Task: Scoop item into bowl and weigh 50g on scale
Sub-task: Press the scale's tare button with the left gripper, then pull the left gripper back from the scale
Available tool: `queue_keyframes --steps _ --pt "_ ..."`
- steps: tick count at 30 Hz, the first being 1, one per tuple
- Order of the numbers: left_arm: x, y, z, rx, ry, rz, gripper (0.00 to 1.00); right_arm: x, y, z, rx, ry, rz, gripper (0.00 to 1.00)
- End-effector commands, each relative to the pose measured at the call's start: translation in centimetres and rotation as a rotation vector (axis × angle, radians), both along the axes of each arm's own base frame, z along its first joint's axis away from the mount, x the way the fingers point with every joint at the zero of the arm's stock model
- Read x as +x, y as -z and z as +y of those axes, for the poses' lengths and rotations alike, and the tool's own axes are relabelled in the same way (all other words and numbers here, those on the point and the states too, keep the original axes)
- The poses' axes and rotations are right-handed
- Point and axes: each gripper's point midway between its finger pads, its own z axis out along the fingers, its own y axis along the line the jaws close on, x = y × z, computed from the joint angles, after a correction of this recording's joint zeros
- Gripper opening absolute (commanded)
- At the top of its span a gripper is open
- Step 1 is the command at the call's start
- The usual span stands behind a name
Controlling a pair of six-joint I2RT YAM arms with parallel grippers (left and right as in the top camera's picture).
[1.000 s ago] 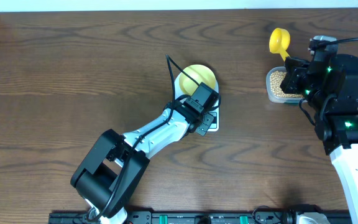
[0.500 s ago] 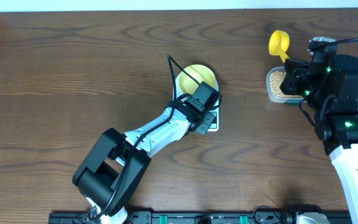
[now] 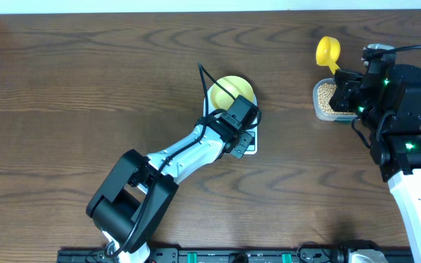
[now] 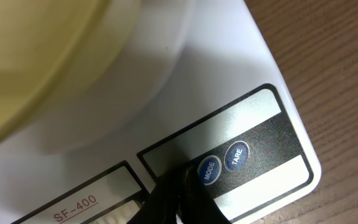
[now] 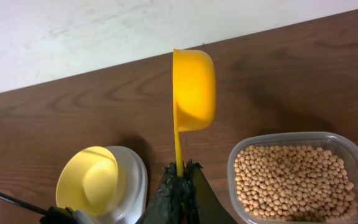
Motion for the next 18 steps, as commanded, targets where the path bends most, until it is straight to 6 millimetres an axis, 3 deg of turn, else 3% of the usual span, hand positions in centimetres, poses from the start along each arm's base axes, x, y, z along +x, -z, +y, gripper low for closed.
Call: queue_keyframes --steps 1,9,14,17,18 --pt "-1.6 3.3 2.4 0.110 -0.007 0.073 0.07 0.1 -1.1 -0.1 -0.011 -0.003 -0.028 0.01" --pt "-1.0 -0.5 0.8 0.007 0.008 0.019 0.09 0.1 -1.1 -0.1 -0.011 -0.002 -0.028 0.01" --pt "-1.4 -5.1 -1.0 -0.138 0.047 -0.020 0.17 0.1 -1.1 -0.1 -0.011 -0.003 -0.028 0.01" --pt "-1.4 -8.8 -1.3 -0.204 0.056 -0.087 0.31 0.1 -1.1 -0.1 -0.011 -0.003 -0.028 0.01" --pt "-1.4 -10.8 -1.1 -0.233 0.057 -0.128 0.40 0.1 -1.1 -0.1 -0.011 -0.003 -0.028 0.01"
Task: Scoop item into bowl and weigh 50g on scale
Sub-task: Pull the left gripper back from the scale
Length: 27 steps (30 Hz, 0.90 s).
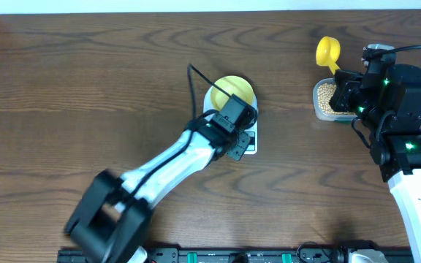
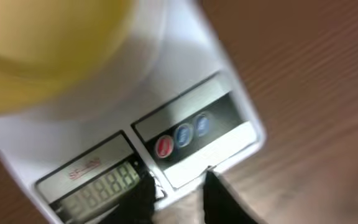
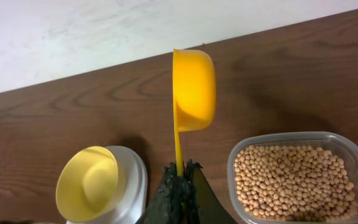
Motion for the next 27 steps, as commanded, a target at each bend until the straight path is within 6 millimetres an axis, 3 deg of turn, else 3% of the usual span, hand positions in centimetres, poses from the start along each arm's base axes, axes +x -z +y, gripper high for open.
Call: queue_keyframes --steps 1,2,3,6,7,11,14,20,27 --pt "-0.2 -6.0 -0.3 -0.112 0.019 -0.101 0.46 0.1 -1.1 -0.1 -0.011 -0.003 -0.028 0.01" --pt "-0.2 -7.5 0.1 -0.133 0.013 -0.129 0.53 0.1 -1.1 -0.1 -0.011 -0.003 -0.028 0.01" --pt "-0.3 -9.3 0.9 -0.154 0.000 -0.160 0.66 0.1 -1.1 -0.1 -0.012 -0.003 -0.028 0.01" --pt "-0.3 -11.8 3.6 -0.154 -0.061 -0.208 0.83 0.0 -1.0 -0.1 -0.031 -0.014 -0.028 0.01" --pt "-0.3 -12.3 4.8 -0.138 -0.089 -0.220 0.98 0.0 -0.9 -0.1 -0.039 -0.018 -0.026 0.01" --pt "0.4 -12.9 10.7 0.000 -0.251 -0.267 0.98 -0.2 -0.6 -0.1 -0.072 -0.037 -0.019 0.01" --pt "0.5 -12.6 12.9 0.043 -0.308 -0.255 0.98 -0.3 -0.2 -0.1 -0.120 -0.066 -0.013 0.01" --pt "0.2 -11.4 13.4 0.076 -0.313 -0.212 0.98 -1.0 1.1 0.0 -0.152 -0.103 0.034 0.01" --pt "-0.1 -10.9 13.5 0.092 -0.311 -0.191 0.98 -0.9 0.9 0.0 -0.108 -0.073 0.038 0.01"
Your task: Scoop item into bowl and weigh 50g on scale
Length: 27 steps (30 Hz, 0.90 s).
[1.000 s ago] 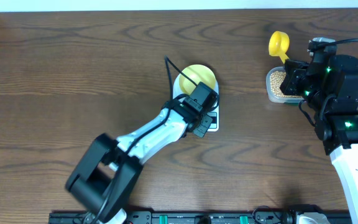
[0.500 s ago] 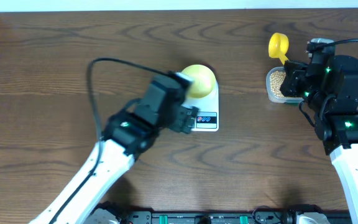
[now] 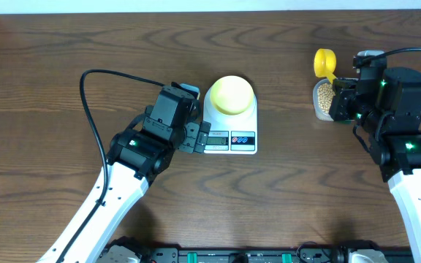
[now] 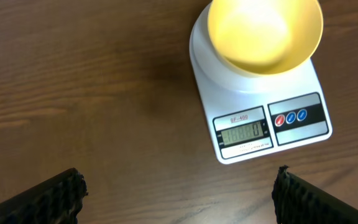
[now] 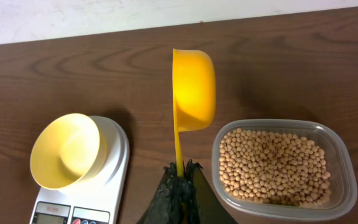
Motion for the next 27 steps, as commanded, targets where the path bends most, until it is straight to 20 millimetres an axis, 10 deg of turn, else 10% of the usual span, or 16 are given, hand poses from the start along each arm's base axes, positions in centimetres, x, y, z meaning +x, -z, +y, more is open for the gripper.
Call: queue_keyframes --steps 1,27 --pt "0.1 0.2 0.5 0.028 -0.008 0.004 0.98 0.3 -0.9 0.0 0.017 0.007 -0.018 0.01" --pt "-0.3 0.4 0.7 0.035 -0.008 0.020 0.98 -0.3 0.2 -0.1 0.012 0.007 0.033 0.01"
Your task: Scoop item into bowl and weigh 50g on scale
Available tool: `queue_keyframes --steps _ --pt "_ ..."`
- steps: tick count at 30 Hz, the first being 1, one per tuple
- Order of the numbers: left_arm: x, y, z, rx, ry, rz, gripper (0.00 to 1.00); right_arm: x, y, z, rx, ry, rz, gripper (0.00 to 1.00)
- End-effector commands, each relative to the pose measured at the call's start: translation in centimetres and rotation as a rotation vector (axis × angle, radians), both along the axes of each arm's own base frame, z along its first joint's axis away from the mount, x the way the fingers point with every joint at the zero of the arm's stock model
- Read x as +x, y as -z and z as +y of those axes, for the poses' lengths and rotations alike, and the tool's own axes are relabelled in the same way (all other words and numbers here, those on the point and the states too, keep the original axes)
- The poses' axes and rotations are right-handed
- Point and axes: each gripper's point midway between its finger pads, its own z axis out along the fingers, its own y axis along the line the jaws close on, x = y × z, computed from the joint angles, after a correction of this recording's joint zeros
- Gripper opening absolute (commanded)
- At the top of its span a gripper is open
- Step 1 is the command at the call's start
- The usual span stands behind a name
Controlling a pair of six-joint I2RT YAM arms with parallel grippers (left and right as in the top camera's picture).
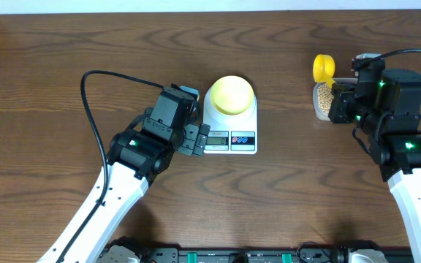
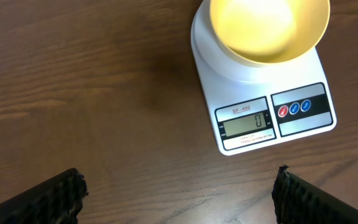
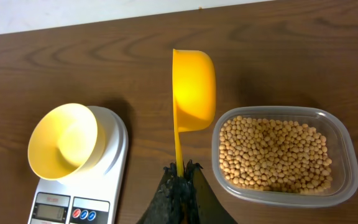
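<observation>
An empty yellow bowl [image 1: 230, 93] sits on the white scale [image 1: 230, 140], whose display reads 0 [image 2: 258, 120]. My right gripper [image 3: 180, 171] is shut on the handle of a yellow scoop [image 3: 193, 89], also seen from overhead as the yellow scoop [image 1: 323, 67]. The scoop is empty and held left of a clear tub of soybeans [image 3: 283, 155], above the table. My left gripper [image 2: 179, 190] is wide open over bare table just left of and in front of the scale, holding nothing.
The tub of soybeans [image 1: 323, 101] stands at the right, well apart from the scale. A black cable [image 1: 93, 77] loops over the table at the left. The table's far edge meets a white wall [image 3: 73, 12].
The scale display has settled from a full row of digits to a single 0. My right gripper with the scoop has drawn back a little, showing more of the tub. The left gripper barely moved.
At first my left gripper was shut with its tip on the scale's buttons, beside MODE and TARE. Then it was lifted slightly and the display was lit. Later it was open and pulled back to the left. My right gripper held the scoop throughout.
</observation>
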Motion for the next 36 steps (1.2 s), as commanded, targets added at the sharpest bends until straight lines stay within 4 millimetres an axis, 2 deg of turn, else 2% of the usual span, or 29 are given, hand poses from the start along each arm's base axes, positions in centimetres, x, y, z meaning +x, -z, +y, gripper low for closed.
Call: queue_keyframes --steps 1,14,23,29,32,36 --pt "0.2 0.0 0.4 0.023 -0.007 -0.004 0.98 0.2 -0.7 -0.1 0.011 0.005 -0.011 0.01" --pt "0.2 0.0 0.4 0.023 -0.007 -0.004 0.98 0.3 -0.6 -0.1 -0.058 -0.045 -0.027 0.01" --pt "0.1 0.0 -0.2 -0.005 0.010 0.002 0.98 1.1 -1.8 -0.1 -0.057 -0.042 -0.086 0.01" --pt "-1.1 0.1 -2.9 -0.128 0.116 0.061 0.98 1.2 -1.9 -0.1 -0.023 -0.018 -0.083 0.02" --pt "-2.4 -0.1 -5.0 -0.194 0.275 0.092 0.98 1.3 -2.1 -0.1 0.043 0.028 -0.074 0.02" --pt "-2.4 -0.4 -5.7 -0.211 0.319 0.082 0.98 1.3 -2.0 -0.1 0.054 0.037 -0.070 0.01"
